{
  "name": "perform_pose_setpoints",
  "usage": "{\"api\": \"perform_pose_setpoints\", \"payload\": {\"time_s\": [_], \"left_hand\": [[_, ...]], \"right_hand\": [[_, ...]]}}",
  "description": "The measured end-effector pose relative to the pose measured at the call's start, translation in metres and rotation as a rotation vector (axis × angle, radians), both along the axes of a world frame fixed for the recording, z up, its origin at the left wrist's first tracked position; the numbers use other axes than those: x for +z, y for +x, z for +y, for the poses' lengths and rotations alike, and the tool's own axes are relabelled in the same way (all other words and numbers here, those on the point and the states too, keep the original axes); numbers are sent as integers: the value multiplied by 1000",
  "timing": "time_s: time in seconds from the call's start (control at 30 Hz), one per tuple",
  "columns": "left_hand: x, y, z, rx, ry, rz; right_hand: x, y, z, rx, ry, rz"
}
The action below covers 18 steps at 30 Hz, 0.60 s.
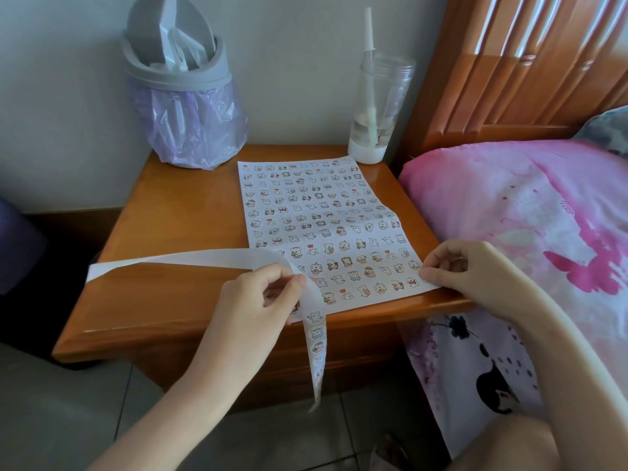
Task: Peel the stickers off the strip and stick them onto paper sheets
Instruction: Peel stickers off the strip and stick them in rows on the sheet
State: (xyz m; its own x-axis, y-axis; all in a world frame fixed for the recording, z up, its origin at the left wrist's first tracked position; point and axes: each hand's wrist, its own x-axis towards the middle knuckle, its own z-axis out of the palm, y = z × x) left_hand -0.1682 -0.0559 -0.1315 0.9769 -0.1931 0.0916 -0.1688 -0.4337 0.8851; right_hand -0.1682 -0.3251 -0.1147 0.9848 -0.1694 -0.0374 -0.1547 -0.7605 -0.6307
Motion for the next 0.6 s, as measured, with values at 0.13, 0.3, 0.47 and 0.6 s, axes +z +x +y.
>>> {"api": "perform_pose_setpoints", "payload": {"time_s": [0.13,0.3,0.47,0.6], "left_hand": [[0,0,0,-3,3,6],[1,0,-1,-4,7,5],[1,0,-1,3,21,-5],[1,0,-1,1,13,-3]], "right_hand": [[0,2,-2,-15,7,-12],[-2,3,-5,-25,50,-2],[-1,3,-1,-25,52,12],[-3,4,-1,-23,42,-14]]}}
